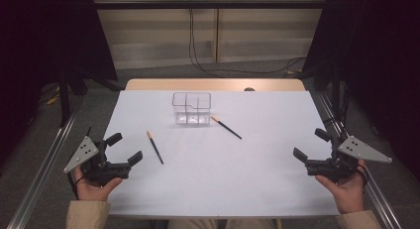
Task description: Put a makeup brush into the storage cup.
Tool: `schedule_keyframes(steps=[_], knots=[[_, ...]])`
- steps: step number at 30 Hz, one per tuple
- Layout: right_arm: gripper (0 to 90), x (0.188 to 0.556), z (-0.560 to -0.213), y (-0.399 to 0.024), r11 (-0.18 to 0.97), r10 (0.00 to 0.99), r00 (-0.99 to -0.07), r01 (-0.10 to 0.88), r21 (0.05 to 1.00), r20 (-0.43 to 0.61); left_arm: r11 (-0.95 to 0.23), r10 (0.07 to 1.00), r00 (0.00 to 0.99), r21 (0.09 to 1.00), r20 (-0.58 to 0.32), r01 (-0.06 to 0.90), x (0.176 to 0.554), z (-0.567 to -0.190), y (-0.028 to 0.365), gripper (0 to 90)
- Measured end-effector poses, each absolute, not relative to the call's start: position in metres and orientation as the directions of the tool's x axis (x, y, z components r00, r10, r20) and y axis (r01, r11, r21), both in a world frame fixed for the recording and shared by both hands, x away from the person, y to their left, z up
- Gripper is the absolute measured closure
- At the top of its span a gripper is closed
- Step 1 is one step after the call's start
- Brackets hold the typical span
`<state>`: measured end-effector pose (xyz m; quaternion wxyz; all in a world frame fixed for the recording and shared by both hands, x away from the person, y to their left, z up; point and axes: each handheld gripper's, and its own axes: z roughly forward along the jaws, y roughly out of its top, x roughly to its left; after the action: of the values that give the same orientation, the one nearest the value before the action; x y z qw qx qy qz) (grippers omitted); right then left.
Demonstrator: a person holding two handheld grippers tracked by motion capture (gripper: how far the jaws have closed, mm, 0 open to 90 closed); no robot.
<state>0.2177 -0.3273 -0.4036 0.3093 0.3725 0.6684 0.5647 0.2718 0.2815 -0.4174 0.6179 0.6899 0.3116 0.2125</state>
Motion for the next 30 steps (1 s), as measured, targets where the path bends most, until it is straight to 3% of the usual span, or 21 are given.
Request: schedule_keyframes(steps=[30], knots=[[1.2, 0.217, -0.405, -0.324, 0.077, 0.839, -0.544, 0.152, 0.985, 0.019, -0.065, 0.715, 0.695, 0.983, -0.075, 0.173, 0.305, -0.411, 0.25, 1.6]])
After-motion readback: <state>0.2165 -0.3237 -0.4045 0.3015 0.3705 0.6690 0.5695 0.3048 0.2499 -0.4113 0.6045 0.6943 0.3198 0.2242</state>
